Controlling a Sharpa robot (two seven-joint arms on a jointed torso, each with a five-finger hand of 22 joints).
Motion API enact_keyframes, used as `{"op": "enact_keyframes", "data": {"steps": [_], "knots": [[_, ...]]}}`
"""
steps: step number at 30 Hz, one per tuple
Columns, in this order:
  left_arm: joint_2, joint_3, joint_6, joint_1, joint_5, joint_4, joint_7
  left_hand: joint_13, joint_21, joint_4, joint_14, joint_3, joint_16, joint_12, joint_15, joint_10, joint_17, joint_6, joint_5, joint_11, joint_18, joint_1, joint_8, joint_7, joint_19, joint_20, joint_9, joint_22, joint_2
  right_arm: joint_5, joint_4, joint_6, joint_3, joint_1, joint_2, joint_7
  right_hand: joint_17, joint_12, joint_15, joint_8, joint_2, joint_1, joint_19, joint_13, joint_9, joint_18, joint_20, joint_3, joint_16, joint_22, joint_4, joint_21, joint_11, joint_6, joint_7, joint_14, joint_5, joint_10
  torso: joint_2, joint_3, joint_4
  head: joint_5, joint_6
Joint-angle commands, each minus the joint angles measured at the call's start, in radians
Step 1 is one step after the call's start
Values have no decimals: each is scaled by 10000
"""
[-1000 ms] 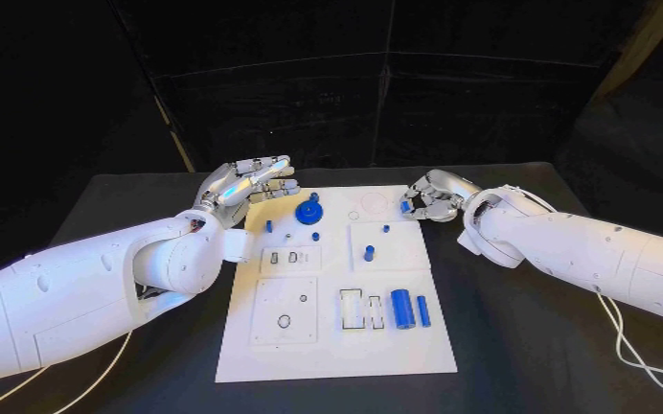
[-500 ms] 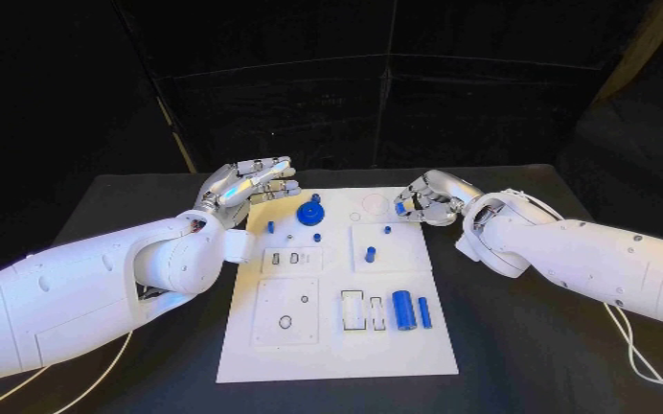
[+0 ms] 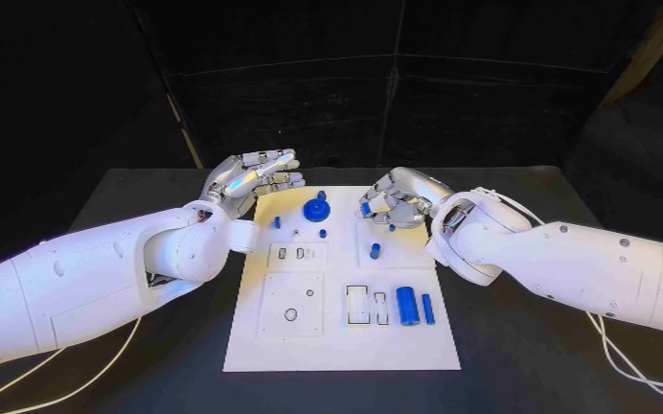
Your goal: Assemble the parts on the task board
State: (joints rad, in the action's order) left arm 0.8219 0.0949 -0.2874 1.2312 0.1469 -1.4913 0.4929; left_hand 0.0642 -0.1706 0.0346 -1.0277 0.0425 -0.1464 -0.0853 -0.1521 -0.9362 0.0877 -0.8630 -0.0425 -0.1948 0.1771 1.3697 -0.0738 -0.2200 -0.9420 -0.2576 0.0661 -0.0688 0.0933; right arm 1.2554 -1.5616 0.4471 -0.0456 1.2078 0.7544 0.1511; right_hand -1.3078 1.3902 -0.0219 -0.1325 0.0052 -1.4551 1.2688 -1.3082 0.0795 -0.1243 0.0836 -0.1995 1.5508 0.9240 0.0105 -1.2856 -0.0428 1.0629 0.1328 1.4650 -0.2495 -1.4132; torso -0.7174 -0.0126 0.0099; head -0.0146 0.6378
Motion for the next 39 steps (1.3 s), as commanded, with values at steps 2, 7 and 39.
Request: {"op": "enact_keyframes", "data": {"steps": [2, 7, 39], "knots": [[-21, -8, 143, 18, -45, 58, 6, -3, 40, 46, -61, -16, 64, 60, 2, -22, -13, -95, -44, -59, 36, -40, 34, -309, -51, 11, 2, 10, 71, 539, 44, -188, 2, 25, -420, 815, -2169, -2, -93, -84, -52, 119, -25, -364, 68, 54, -66, -344, 34, 1, 281, -38, 40, 222, -103, 958, 21, -21, 113, -49, 36, 133, 112], [-16, -9, 118, 28, -45, 81, 39, -3, 40, 46, -61, -16, 64, 60, 2, -22, -13, -95, -44, -59, 36, -40, 34, -309, -51, 11, 2, 10, 71, 831, 334, -514, -6, 21, -1125, 1173, -2172, -12, -95, -92, -58, 170, -25, -356, 73, 54, -68, -370, 35, -3, 291, -34, 43, 237, -110, 958, 28, -16, 129, -72, 95, 193, 180], [17, -12, -50, 103, -45, 188, 160, 2, 60, 67, -72, -36, 74, 51, 5, -61, -15, -139, -44, -48, 36, -46, 24, -299, -64, 12, 9, 12, 79, 1602, 1640, -1180, -354, -383, -2988, 1536, -2123, -42, -105, -88, -110, 347, -55, -338, 79, 44, -77, -463, 16, -70, 312, 8, 50, 221, -116, 947, -9, 7, 121, -55, 88, 464, 470]]}}
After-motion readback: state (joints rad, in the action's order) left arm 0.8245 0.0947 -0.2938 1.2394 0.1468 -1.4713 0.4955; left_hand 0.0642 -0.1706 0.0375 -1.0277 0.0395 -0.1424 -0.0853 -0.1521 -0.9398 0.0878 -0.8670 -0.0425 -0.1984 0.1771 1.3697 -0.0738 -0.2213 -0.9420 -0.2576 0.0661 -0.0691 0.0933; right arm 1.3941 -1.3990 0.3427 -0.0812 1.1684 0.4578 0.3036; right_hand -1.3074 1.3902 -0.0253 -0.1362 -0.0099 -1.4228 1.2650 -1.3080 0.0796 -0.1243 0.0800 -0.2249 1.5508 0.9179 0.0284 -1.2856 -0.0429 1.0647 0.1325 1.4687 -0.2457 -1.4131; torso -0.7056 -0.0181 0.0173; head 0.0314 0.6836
